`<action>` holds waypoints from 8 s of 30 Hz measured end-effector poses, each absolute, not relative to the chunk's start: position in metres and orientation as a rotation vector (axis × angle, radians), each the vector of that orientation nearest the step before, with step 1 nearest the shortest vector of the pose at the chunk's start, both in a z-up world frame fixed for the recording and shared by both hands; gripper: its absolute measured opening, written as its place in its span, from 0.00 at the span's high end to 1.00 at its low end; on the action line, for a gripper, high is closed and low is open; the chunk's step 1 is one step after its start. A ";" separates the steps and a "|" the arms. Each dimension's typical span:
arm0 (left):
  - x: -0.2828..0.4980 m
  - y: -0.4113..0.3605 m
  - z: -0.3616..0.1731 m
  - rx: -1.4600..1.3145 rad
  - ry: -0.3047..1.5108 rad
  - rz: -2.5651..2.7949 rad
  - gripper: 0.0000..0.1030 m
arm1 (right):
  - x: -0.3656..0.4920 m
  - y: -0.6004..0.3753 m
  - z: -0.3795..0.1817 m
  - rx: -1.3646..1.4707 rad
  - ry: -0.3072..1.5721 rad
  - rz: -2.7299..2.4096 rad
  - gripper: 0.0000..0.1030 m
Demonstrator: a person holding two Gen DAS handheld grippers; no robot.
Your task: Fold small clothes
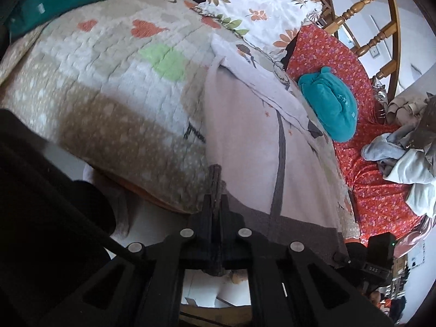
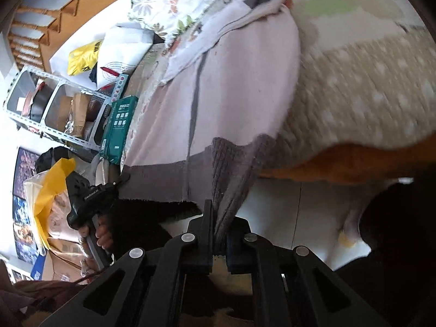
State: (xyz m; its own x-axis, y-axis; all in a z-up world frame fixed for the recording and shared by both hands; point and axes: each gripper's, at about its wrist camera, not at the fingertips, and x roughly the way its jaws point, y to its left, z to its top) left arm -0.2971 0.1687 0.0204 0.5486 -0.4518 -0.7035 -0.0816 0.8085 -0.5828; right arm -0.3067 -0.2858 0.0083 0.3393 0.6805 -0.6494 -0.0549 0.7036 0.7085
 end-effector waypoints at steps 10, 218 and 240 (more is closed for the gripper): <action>-0.224 0.174 0.076 -0.538 0.867 -0.211 0.97 | -0.243 -0.282 0.071 0.561 1.005 0.558 0.93; 0.011 -0.041 0.064 -0.181 0.942 -0.200 0.40 | -0.008 -0.367 0.084 0.355 0.824 -0.008 0.81; -0.008 -0.072 0.013 -0.284 1.129 -0.325 0.39 | 0.107 -0.214 0.025 0.553 1.207 0.722 0.73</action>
State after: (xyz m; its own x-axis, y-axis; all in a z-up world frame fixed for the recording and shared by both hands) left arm -0.0077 -0.0716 0.0133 0.3902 -0.3933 -0.8325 0.1099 0.9176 -0.3819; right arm 0.1070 -0.2141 0.0248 0.1851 0.7520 -0.6327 -0.2020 0.6592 0.7244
